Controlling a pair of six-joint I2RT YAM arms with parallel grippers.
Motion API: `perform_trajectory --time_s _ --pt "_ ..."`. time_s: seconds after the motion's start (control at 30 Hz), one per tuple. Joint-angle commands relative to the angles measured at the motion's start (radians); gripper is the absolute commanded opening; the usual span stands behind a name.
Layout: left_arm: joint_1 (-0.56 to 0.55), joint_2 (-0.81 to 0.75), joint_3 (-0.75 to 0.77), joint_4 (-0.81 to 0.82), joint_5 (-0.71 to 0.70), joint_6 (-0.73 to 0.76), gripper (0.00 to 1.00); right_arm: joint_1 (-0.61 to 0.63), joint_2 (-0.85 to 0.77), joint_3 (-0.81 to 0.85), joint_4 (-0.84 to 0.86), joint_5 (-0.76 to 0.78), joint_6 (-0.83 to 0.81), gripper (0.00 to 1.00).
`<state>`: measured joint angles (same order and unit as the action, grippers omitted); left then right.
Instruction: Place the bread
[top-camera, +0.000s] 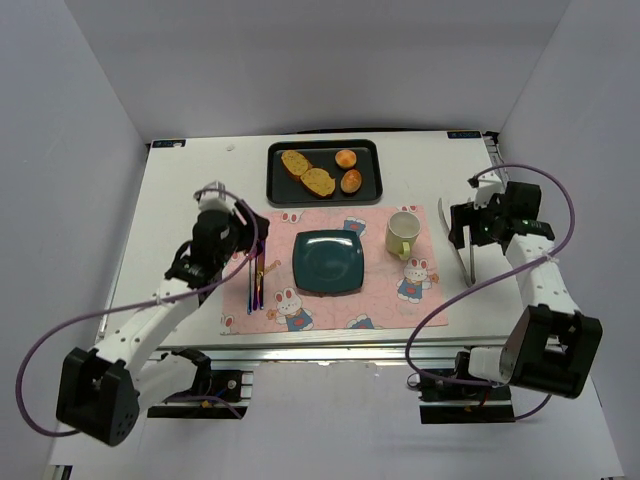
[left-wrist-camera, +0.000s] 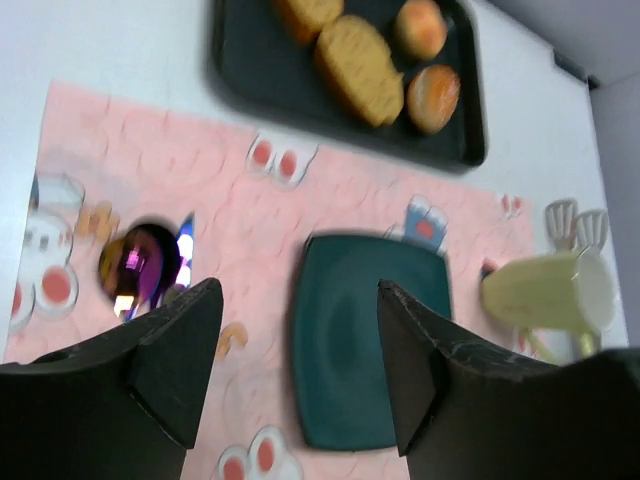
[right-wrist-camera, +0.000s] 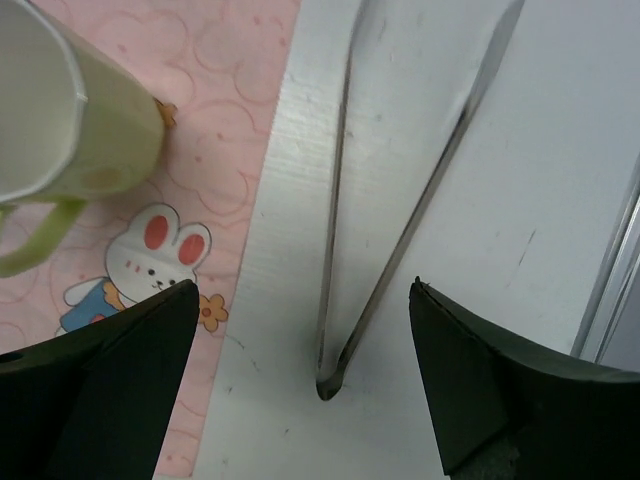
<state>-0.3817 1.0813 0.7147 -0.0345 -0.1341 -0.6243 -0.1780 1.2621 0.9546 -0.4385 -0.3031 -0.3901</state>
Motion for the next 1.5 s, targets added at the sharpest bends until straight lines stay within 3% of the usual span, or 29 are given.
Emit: perform_trajectory --time_s 0.0,0.2,0.33,0.43,0.73,0.83,0.93,1.03,1.17,1.2,1.47 --pt "0.0 -0.102 -0.157 -0.009 -0.021 -0.081 0.73 -0.012 0.036 -0.017 -0.017 0.141 0.057 0.89" --pt "0.001 -0.199 -0.239 -0.005 -0.045 -0.121 0.73 -0.012 0.114 -0.073 0.082 0.281 0.056 0.89" --pt "0.001 -0.173 -0.212 -0.027 -0.055 -0.095 0.74 -0.012 0.216 -0.071 0.11 0.242 0.053 0.89" --pt "0.001 -0.146 -0.195 -0.022 -0.055 -0.084 0.74 -0.012 0.342 -0.025 0.102 0.193 0.115 0.82" --pt "0.001 -0.124 -0.181 -0.027 -0.065 -0.077 0.74 -0.012 0.461 -0.043 0.179 0.182 0.145 0.6" --pt "0.001 -0.124 -0.178 -0.028 -0.065 -0.075 0.74 -0.012 0.465 -0.045 0.173 0.167 0.128 0.21" --pt "0.001 -0.135 -0.167 -0.041 -0.068 -0.071 0.74 -0.012 0.375 0.022 0.13 0.122 0.09 0.06" --pt "0.003 -0.142 -0.164 -0.041 -0.065 -0.071 0.74 0.003 0.312 0.169 0.055 0.027 0.022 0.09" --pt "0.003 -0.138 -0.166 -0.035 -0.059 -0.078 0.74 0.061 0.31 0.412 -0.081 -0.155 -0.033 0.32" --pt "0.003 -0.142 -0.166 -0.038 -0.059 -0.086 0.74 0.118 0.328 0.55 -0.123 -0.21 -0.05 0.36" --pt "0.003 -0.15 -0.152 -0.061 -0.073 -0.101 0.74 0.409 0.462 0.743 -0.147 -0.182 -0.067 0.39"
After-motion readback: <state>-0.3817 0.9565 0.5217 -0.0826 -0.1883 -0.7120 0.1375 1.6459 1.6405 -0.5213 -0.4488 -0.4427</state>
